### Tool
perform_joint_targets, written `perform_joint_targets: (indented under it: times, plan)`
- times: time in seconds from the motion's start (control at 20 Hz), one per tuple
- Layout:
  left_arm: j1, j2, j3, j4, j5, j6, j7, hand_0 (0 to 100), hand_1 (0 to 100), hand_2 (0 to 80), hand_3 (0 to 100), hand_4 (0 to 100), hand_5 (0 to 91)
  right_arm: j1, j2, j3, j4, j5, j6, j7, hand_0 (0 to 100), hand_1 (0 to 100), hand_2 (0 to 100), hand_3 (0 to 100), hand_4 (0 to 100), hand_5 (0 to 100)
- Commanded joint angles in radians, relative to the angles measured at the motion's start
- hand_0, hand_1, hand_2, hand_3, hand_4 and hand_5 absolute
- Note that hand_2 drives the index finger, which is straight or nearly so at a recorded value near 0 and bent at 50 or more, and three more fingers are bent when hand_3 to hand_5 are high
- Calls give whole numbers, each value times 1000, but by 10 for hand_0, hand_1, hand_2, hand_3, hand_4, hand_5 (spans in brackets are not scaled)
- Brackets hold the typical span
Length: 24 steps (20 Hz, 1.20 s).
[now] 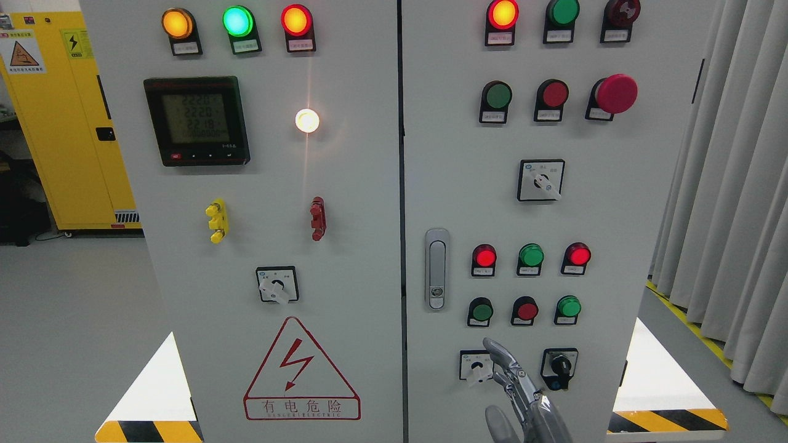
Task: Release door handle
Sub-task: 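Raise the right hand up toward the silver door handle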
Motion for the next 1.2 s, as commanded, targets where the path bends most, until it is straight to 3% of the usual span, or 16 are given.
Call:
perform_joint_targets:
  times: [0.0, 0.35, 0.4, 0.45, 0.6, 0.65, 0.7, 0.8, 0.85, 0.9, 0.95, 1.05, 1.15]
  plan:
    - [0, 0, 0, -15, 0, 0, 0, 120, 556, 0, 0, 0, 0, -26, 27, 2, -2, -1, 0, 0, 284, 200, 0, 97, 66, 24]
    - [0, 0, 0, -15, 0, 0, 0, 120, 556, 0, 0, 0, 0, -27, 25, 5, 4, 28, 2, 1, 275, 241, 0, 121, 72, 31]
    - [0, 0, 0, -15, 0, 0, 0, 120, 556, 0, 0, 0, 0, -29, 25, 5, 7, 70, 2, 1, 235, 393, 0, 251, 224, 131]
    - [0, 0, 0, -15, 0, 0, 0, 120, 556, 0, 0, 0, 0, -29, 25, 5, 11, 124, 2, 4, 272, 389, 0, 300, 289, 175]
    - [0, 0, 0, -15, 0, 0, 0, 120, 556, 0, 0, 0, 0, -32, 25, 8, 27, 286, 2, 4, 404, 494, 0, 527, 552, 466]
    - [0, 0, 0, -15, 0, 0, 0, 120, 556, 0, 0, 0, 0, -33, 27, 11, 28, 342, 2, 1, 430, 512, 0, 575, 617, 582]
    - [0, 0, 0, -15, 0, 0, 0, 120, 556, 0, 0, 0, 0, -37, 28, 13, 28, 397, 0, 0, 434, 536, 0, 666, 748, 762]
    - [0, 0, 0, -15, 0, 0, 0, 120, 556, 0, 0, 0, 0, -38, 48, 23, 28, 504, -5, -5, 434, 546, 0, 767, 850, 869]
    - [0, 0, 0, -15, 0, 0, 0, 120, 556, 0, 0, 0, 0, -38, 57, 39, 27, 564, -6, -17, 419, 556, 0, 885, 949, 1000]
    - [0, 0, 0, -15, 0, 0, 0, 120, 556, 0, 0, 0, 0, -40, 60, 50, 27, 624, -5, -46, 416, 558, 0, 905, 970, 1000]
    - [0, 0, 0, -15, 0, 0, 0, 120, 556, 0, 0, 0, 0, -40, 62, 63, 30, 690, 0, -77, 353, 566, 0, 997, 1000, 1000]
    - [0, 0, 0, -15, 0, 0, 0, 120, 556, 0, 0, 0, 0, -53, 68, 94, 65, 835, 0, -141, 333, 557, 18, 1000, 1000, 1000]
    - [0, 0, 0, -15, 0, 0, 0, 120, 556, 0, 0, 0, 0, -67, 103, 111, 112, 967, -1, -227, 334, 531, 58, 1000, 1000, 1000]
